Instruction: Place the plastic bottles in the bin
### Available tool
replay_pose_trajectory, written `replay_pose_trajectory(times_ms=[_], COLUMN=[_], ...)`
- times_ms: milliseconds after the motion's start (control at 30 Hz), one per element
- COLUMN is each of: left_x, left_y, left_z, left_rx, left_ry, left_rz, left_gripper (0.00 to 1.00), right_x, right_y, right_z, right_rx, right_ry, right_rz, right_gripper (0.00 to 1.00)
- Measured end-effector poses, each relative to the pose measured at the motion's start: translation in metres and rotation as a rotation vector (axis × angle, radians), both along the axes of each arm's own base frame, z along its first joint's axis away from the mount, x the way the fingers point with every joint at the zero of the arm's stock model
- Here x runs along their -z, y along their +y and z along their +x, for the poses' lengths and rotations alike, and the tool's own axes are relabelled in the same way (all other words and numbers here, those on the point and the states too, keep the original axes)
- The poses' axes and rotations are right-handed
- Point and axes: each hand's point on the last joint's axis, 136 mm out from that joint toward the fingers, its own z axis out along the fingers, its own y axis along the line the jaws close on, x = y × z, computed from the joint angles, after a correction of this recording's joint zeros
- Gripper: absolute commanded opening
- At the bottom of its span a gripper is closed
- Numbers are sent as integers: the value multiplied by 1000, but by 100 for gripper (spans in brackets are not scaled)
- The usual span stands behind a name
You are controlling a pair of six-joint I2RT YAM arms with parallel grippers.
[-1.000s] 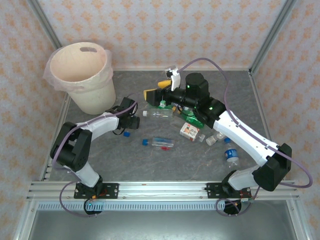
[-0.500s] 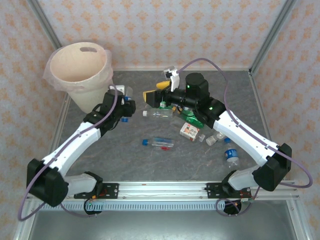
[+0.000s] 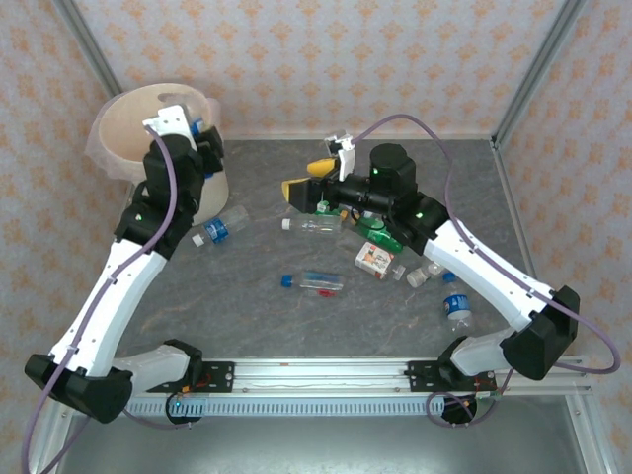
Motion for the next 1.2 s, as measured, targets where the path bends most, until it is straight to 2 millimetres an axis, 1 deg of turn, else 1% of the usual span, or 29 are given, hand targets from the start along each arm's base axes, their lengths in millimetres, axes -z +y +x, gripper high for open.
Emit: replay_pose_trajectory(times_ms=[133, 267, 567, 633, 700, 867, 1033, 1200], left_x=[-14, -24, -22, -25, -31, -45, -41, -26], left_y=[33, 57, 110, 121, 127, 135, 139, 140], left_z=[15, 31, 59, 68, 78, 102, 122, 131], left_rx=[-96, -169, -333, -368, -387, -416, -428, -431], left_ry=[-20, -34, -59, -69, -86, -115, -100, -56], left_rz=[-2, -3, -20, -23, -24, -18, 1, 13], left_gripper=[51, 50, 50, 50, 50, 50, 50, 50], right_x=[-5, -7, -11, -13, -13, -14, -14, -14], right_y=[-2, -2, -5, -6, -6, -6, -6, -6], right_z=[-2, -3, -5, -5, -6, -5, -6, -6], right_rx=[0, 0, 3, 4, 5, 8, 8, 8], right_ry=[-11, -14, -23, -26, -27, -27, -28, -28], right_rz=[9, 12, 19, 21, 22, 22, 23, 22], right_gripper=[100, 100, 100, 100, 100, 100, 100, 100])
